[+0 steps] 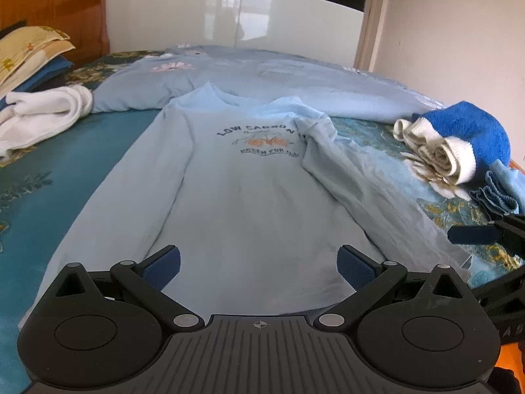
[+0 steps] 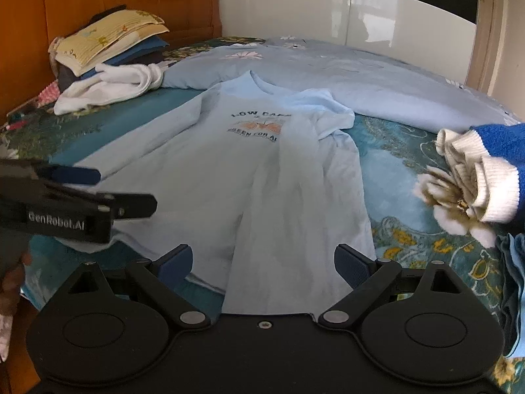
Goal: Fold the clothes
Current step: 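Move both grippers back over the laid-out shirt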
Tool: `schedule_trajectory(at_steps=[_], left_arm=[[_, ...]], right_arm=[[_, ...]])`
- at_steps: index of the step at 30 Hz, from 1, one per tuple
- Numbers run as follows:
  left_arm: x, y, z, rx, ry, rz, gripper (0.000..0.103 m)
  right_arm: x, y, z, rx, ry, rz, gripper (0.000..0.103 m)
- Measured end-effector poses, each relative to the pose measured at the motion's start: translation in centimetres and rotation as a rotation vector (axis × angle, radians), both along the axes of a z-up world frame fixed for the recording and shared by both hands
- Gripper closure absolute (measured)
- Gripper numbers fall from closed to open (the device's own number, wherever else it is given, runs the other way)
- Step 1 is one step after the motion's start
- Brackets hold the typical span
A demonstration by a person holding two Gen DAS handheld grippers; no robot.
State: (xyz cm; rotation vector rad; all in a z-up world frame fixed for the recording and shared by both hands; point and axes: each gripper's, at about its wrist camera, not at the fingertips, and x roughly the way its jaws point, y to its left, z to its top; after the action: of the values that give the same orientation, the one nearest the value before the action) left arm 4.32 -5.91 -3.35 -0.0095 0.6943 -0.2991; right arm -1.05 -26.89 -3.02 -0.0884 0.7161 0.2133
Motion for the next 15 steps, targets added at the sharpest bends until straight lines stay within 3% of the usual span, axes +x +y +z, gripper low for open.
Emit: schedule_trajectory(at_steps=[3, 9, 11, 15], left_arm=[[0.0, 0.3, -0.1, -0.006, 0.006, 0.006, 0.0], [0.3, 1.1, -0.4, -0.014, 0.023, 0.03, 0.0], [0.4, 1.3, -0.4, -0.02, 0.03, 0.036, 0.0], [0.4, 1.4, -0.5, -0.024, 0.04, 0.04, 0.0]], right_arm=[[0.1, 0.0, -0.4, 0.003, 0.016, 0.0, 0.021], [0.3, 0.0, -1.2, 0.009, 0.049, 0.0, 0.052], [0.4, -0.1, -1.4, 0.013, 0.056, -0.002, 0.056], [0.6, -0.7, -1.6, 0.037, 0.073, -0.023, 0.074]])
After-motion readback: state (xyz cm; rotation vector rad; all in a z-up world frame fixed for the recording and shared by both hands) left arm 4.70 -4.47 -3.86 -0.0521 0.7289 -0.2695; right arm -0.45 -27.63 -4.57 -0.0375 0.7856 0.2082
